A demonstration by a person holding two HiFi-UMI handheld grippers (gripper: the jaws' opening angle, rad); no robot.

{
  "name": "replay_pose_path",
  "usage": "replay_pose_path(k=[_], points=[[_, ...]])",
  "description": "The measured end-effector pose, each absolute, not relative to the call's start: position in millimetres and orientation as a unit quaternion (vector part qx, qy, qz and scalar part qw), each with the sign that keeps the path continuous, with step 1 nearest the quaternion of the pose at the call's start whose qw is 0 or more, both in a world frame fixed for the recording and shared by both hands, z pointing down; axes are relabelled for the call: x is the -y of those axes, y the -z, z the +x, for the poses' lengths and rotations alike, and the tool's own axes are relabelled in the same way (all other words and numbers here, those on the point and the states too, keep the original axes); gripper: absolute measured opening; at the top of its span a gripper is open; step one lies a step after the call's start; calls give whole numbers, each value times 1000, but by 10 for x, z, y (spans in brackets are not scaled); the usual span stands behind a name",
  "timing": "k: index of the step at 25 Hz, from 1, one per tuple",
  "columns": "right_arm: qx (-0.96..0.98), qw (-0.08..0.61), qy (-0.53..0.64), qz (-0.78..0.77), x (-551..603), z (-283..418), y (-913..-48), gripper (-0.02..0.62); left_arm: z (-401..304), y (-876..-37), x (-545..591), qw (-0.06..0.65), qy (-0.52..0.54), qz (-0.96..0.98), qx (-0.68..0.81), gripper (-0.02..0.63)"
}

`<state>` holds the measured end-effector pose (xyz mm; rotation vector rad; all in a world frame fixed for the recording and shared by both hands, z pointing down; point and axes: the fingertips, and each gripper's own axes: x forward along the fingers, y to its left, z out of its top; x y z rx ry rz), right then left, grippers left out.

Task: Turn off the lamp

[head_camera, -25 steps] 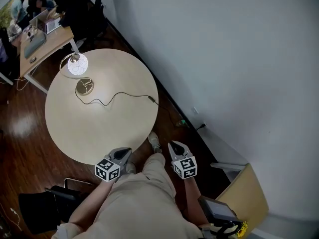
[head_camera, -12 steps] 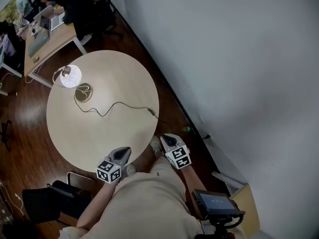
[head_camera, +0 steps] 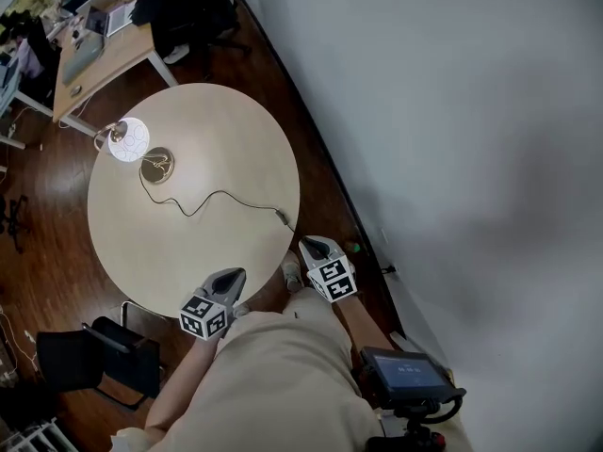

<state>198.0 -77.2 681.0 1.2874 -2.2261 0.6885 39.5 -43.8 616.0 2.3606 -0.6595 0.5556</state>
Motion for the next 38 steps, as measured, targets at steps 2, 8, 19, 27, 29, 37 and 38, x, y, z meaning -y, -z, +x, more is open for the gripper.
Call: replay_pose_path(k=[2,8,19,27,29,37,38], points=[[812,254,-247,464,893,2021,-6913,35,406,-6218,511,316,-210,888,259,-21],[825,303,-238,413,1151,1840,-7176,79,323,-6322,683,337,-199,867,309,-21],[825,297,-272,396,1414,1722,-7346,89,127,-6258,757,335,-190,849,362,-21],[820,319,-281,384,1385,1577,-7580,89,-22,-6339,748,355,-178,841,367,-21],[813,321,-291,391,1375,1589,-7677,89,-16,-6355,741,349,-183,845,361,-21],[786,343,-326,398,1320,1597,-8076,89,-249,-6327,854,344,-190,846,361,-21],[784,346,-327,397,1331,1582,-8106,89,-308,-6334,856,344,-194,844,364,-21]])
